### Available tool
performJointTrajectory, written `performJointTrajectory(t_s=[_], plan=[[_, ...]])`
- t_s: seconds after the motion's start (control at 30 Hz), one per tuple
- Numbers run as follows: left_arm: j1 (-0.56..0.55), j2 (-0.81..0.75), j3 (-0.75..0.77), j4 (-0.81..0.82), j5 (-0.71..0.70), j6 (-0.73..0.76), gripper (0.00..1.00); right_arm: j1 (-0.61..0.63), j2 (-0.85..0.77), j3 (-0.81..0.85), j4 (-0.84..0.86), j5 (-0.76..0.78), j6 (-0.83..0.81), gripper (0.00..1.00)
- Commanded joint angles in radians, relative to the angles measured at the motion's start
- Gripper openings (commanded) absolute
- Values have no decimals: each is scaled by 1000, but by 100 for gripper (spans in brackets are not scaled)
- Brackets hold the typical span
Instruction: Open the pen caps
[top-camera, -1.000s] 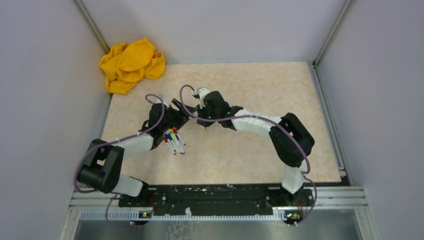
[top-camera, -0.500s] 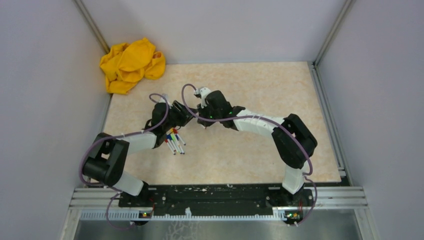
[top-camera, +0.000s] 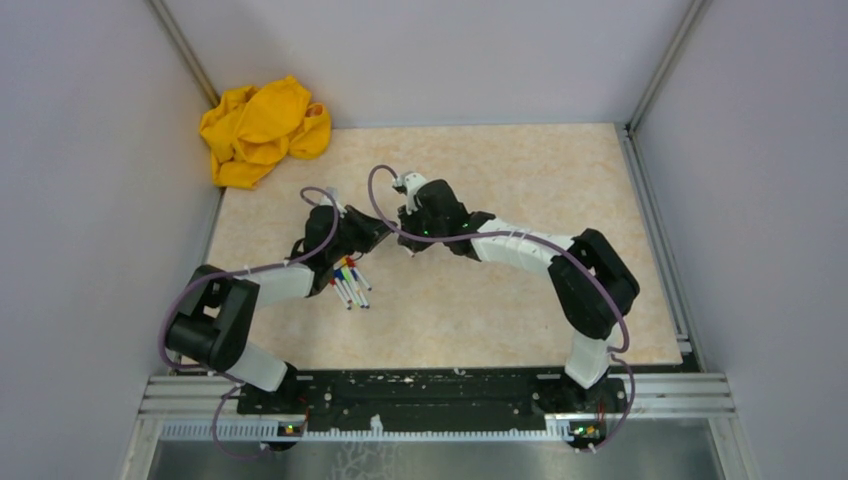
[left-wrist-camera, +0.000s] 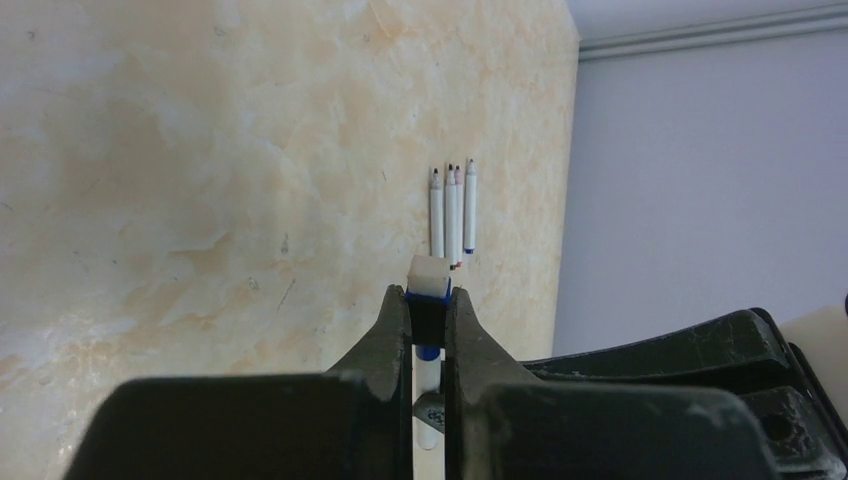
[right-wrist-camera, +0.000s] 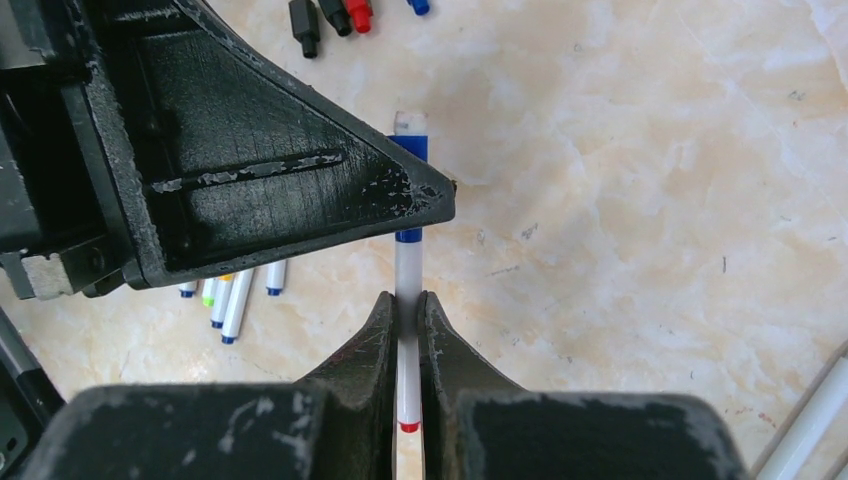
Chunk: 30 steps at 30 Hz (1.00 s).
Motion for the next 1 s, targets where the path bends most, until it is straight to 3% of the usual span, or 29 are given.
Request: performJointTrajectory(t_s=[0.0, 0.03, 0.2, 0.37, 0.5, 0.6, 0.97], plan=[[-8, -3, 26, 33, 13, 10, 0, -10, -68, -10, 53, -8, 3, 0], [-10, -2, 26, 35, 16, 11, 0, -10, -70, -11, 57, -15, 2, 0], [-20, 0, 41, 35, 31, 16, 0, -10, -65, -1, 61, -23, -1, 22], [-23, -1, 46, 43, 55, 3, 0, -9, -49, 5, 64, -23, -1, 26], [-23, -8, 46, 36, 62, 1, 0, -12, -40, 8, 71, -14, 1, 21], [-25, -13, 45, 32, 56, 6, 0, -17, -26, 15, 74, -18, 4, 0], [87, 59, 246, -194, -237, 127, 0, -22, -93, -165, 136, 13, 18, 0]])
